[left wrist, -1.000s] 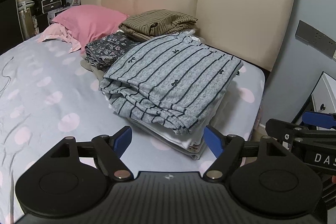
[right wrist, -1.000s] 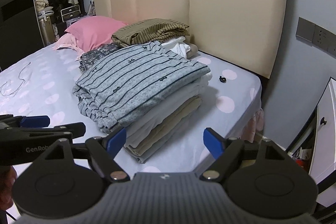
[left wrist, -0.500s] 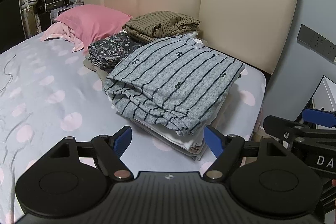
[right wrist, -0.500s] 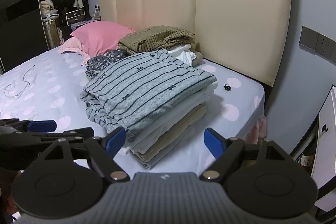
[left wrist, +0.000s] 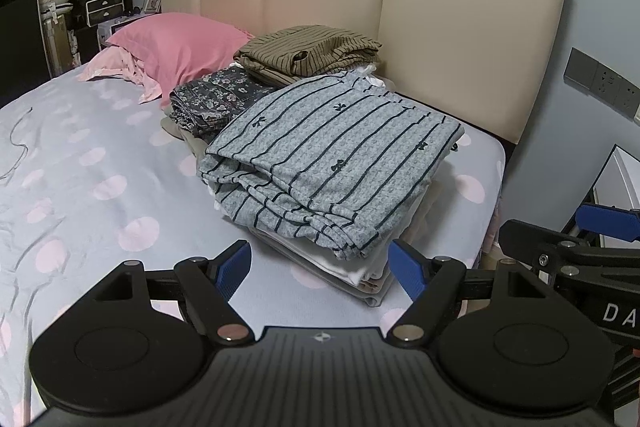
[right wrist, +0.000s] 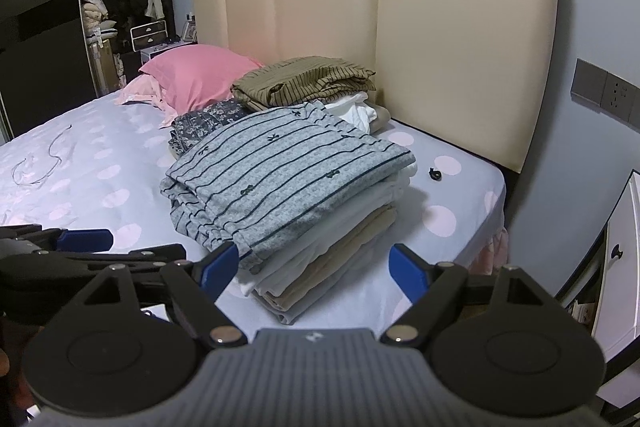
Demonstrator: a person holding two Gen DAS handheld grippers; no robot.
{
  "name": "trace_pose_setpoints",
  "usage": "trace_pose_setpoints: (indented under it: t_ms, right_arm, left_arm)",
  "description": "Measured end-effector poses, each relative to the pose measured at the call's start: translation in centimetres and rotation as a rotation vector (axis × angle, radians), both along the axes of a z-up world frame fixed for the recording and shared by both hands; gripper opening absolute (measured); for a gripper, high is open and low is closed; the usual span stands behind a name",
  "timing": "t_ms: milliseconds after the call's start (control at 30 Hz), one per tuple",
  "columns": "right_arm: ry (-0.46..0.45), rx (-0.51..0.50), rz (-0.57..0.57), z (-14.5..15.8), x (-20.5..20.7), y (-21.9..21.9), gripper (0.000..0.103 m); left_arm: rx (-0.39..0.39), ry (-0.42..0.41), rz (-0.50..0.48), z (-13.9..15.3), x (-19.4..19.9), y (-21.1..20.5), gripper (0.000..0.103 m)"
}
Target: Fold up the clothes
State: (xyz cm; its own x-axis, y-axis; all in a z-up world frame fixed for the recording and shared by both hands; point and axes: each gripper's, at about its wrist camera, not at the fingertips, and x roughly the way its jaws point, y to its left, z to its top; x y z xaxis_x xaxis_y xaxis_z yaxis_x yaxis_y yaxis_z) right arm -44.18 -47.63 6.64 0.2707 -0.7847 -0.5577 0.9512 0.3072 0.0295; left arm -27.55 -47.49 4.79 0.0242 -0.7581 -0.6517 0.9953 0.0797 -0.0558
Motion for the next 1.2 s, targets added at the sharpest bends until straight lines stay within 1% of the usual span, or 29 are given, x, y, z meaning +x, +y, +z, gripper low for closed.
trace_pose_setpoints:
  t_ms: [1200]
  right_arm:
    - [-0.004, -0.033, 0.029, 0.85, -0.12, 0.82, 0.085]
  left_arm:
    - [-0.007, -0.011, 0.001, 0.73, -0.31, 0.65, 0.075]
